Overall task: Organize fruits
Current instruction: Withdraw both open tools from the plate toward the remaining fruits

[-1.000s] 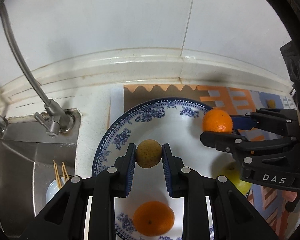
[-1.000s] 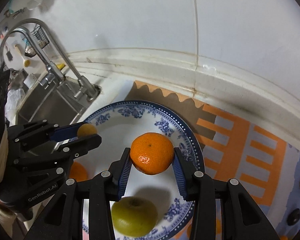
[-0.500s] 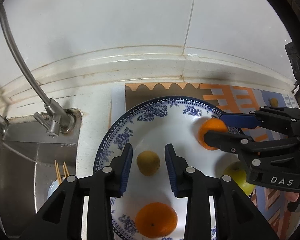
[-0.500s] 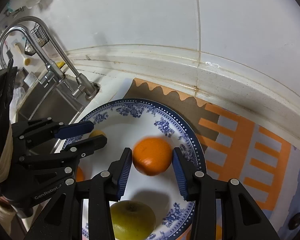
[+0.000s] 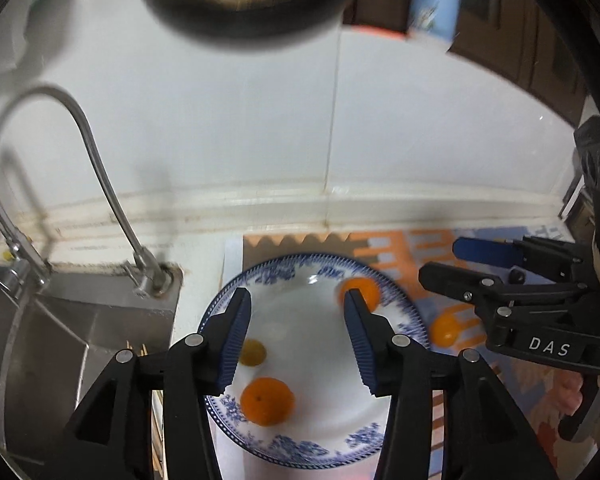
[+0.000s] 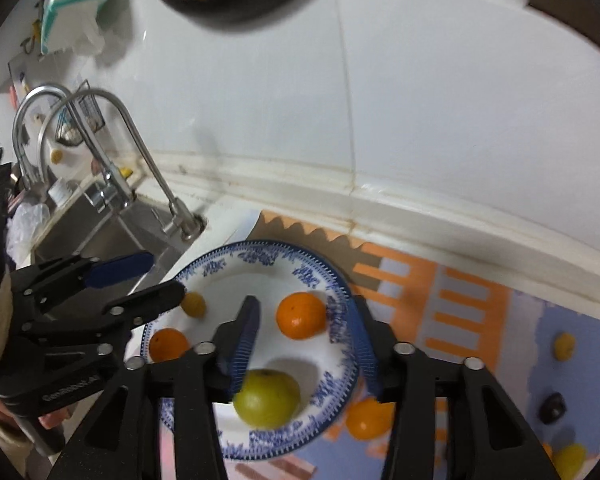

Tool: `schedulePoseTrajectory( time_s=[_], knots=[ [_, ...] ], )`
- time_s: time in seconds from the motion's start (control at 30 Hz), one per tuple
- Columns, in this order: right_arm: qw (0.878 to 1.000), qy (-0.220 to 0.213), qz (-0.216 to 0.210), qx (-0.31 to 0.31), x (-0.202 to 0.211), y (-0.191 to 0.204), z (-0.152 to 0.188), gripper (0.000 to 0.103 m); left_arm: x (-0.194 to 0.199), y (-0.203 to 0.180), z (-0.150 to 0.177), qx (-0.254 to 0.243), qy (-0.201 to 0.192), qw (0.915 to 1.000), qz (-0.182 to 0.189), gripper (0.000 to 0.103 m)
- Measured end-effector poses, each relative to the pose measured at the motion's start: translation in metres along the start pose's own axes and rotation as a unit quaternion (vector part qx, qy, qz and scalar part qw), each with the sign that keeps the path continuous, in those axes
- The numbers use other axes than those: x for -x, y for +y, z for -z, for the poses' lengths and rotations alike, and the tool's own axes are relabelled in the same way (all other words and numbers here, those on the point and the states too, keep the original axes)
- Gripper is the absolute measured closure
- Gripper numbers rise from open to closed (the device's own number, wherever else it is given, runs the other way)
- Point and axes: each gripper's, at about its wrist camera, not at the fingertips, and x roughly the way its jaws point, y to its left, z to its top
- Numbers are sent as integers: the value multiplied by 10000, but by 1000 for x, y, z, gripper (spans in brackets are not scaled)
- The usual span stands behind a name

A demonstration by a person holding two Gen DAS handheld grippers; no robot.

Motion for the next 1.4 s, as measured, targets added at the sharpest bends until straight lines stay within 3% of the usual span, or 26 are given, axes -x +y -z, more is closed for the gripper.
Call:
schedulePoseTrajectory(
  time_s=[0.13,0.23,0.37,0.47,0.67,1.13,1.4],
  knots=[
    [9996,-247,73,-100,31,-3,9,50,26,-18,2,-27,-306,9995,53,46],
    [9986,-450,238,-124,54,-4,18,41,43,-29,3,-21,-476,9988,126,42],
    [9961,-710,484,-194,85,-8,30,40,62,-46,6,-105,-650,9977,144,38],
    [9938,-853,661,-260,104,-13,37,34,72,-58,8,-91,-710,9971,254,37],
    [9862,-1131,1120,-451,142,-28,56,34,79,-82,16,-96,-657,9968,448,35],
    [9669,-1169,1981,-1102,180,-70,104,34,62,-139,33,-567,-474,9932,898,31],
    [9608,-919,2283,-1273,180,-95,130,34,42,-167,43,-856,-289,9919,897,31]
  ],
)
